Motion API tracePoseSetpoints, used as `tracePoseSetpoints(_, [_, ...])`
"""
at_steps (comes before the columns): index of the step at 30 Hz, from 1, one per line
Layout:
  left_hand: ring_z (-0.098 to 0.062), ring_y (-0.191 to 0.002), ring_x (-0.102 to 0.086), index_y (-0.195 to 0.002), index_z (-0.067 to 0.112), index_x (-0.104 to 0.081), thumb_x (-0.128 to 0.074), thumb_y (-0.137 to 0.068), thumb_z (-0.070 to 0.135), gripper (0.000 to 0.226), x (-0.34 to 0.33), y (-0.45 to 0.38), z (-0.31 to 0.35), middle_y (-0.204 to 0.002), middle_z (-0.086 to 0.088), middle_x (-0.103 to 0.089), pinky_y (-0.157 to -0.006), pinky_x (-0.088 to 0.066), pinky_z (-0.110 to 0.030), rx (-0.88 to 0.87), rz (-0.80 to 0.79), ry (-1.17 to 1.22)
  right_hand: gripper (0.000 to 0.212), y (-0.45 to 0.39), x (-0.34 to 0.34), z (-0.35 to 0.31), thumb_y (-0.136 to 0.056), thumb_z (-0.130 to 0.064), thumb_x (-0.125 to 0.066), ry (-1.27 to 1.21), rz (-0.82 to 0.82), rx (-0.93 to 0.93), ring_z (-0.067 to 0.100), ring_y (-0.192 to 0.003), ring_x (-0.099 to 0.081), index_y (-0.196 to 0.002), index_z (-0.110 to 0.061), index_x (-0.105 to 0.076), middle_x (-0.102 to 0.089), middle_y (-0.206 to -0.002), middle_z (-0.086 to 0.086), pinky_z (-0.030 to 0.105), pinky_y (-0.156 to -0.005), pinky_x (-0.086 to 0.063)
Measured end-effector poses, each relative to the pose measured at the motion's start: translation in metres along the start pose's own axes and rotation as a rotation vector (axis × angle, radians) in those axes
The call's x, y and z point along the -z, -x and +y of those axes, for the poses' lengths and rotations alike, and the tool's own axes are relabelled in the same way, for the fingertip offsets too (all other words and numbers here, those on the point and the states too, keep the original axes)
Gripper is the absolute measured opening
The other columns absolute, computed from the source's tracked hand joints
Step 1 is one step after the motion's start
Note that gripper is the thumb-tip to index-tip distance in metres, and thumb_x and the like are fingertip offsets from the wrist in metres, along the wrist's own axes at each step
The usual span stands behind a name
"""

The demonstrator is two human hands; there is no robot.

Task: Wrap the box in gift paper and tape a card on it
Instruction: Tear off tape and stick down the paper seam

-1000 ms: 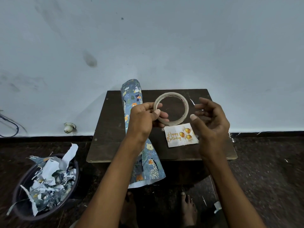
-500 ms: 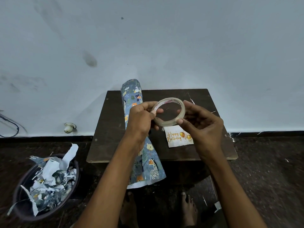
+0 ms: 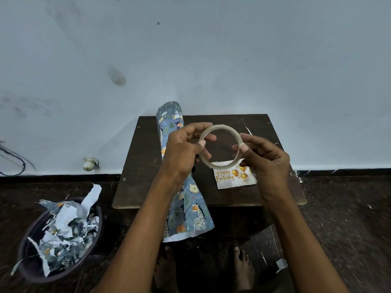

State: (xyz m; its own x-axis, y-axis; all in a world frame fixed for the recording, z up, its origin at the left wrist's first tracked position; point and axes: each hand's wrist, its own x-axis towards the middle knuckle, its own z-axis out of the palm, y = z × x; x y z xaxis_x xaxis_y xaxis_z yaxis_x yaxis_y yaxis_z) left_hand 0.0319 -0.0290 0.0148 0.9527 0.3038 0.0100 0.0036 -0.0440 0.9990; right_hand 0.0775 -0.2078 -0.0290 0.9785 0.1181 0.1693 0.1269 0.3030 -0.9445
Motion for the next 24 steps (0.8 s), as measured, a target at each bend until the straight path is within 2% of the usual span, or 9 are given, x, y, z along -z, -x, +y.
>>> tracePoseSetpoints(4, [-0.016,-0.060,-0.059,-0.117,0.012,-0.071,-0.046,-0.093,-0.014,0.043,-0.0009,0.0007,-0.0001,-0.099,-0.007,-0.076,-0.052,-0.042,-0.023,-0.021,-0.049,-0.014,0.020,-0.0007,0.0010,0.0017,-0.090,0.001,-0.069,0.012,-0.003,0.001,0.028,-0.083,-0.074,-0.108,-0.006,-0.075,-0.078,-0.091,0.017,0.041,-0.076,-0.055])
tracePoseSetpoints(7, [-0.015,-0.059,-0.058,-0.118,0.012,-0.070,-0.046,-0.094,-0.014,0.043,-0.0007,0.0003,-0.0011,-0.099,-0.007,-0.076,-0.052,-0.042,-0.024,-0.027,-0.072,-0.013,0.020,-0.0010,0.0010,0.0004,-0.090,0.003,-0.069,0.012,-0.002,0.003,0.027,-0.085,-0.074,-0.107,-0.005,-0.075,-0.078,-0.090,0.018,0.037,-0.075,-0.057])
tracePoseSetpoints(12, [-0.013,-0.057,-0.056,-0.120,0.006,-0.068,-0.047,-0.094,-0.016,0.040,0.0000,0.0002,-0.0017,-0.099,-0.013,-0.076,-0.051,-0.042,-0.017,-0.032,-0.124,-0.011,0.021,-0.0010,0.0015,-0.0014,-0.089,0.003,-0.069,0.042,-0.026,0.029,0.027,-0.088,-0.074,-0.110,-0.001,-0.074,-0.076,-0.094,0.020,0.032,-0.075,-0.060])
tracePoseSetpoints(16, [-0.010,-0.053,-0.055,-0.125,-0.002,-0.063,-0.050,-0.094,-0.016,0.036,-0.0017,0.0008,-0.0012,-0.098,-0.019,-0.075,-0.051,-0.042,-0.012,-0.031,-0.157,-0.022,0.021,-0.0019,0.0005,0.0017,-0.090,0.003,-0.070,0.095,-0.072,0.058,0.037,-0.083,-0.069,-0.110,0.001,-0.075,-0.077,-0.097,0.020,0.036,-0.070,-0.056])
tracePoseSetpoints(21, [-0.015,-0.055,-0.057,-0.126,0.000,-0.063,-0.056,-0.093,-0.015,0.037,-0.0015,0.0003,-0.0038,-0.098,-0.022,-0.074,-0.052,-0.043,-0.012,-0.029,-0.151,-0.063,0.023,-0.0001,-0.0028,0.0018,-0.090,0.000,-0.072,0.154,-0.125,0.077,0.028,-0.073,-0.065,-0.112,0.000,-0.075,-0.078,-0.099,0.016,0.030,-0.070,-0.054])
tracePoseSetpoints(24, [-0.014,-0.061,-0.064,-0.126,-0.001,-0.063,-0.060,-0.092,-0.014,0.036,-0.0022,0.0002,-0.0051,-0.097,-0.020,-0.075,-0.056,-0.047,-0.013,-0.045,-0.144,-0.061,0.023,-0.0002,-0.0038,0.0002,-0.088,0.003,-0.072,0.149,-0.094,0.078,0.021,-0.069,-0.064,-0.110,-0.002,-0.076,-0.078,-0.097,0.016,0.026,-0.066,-0.053])
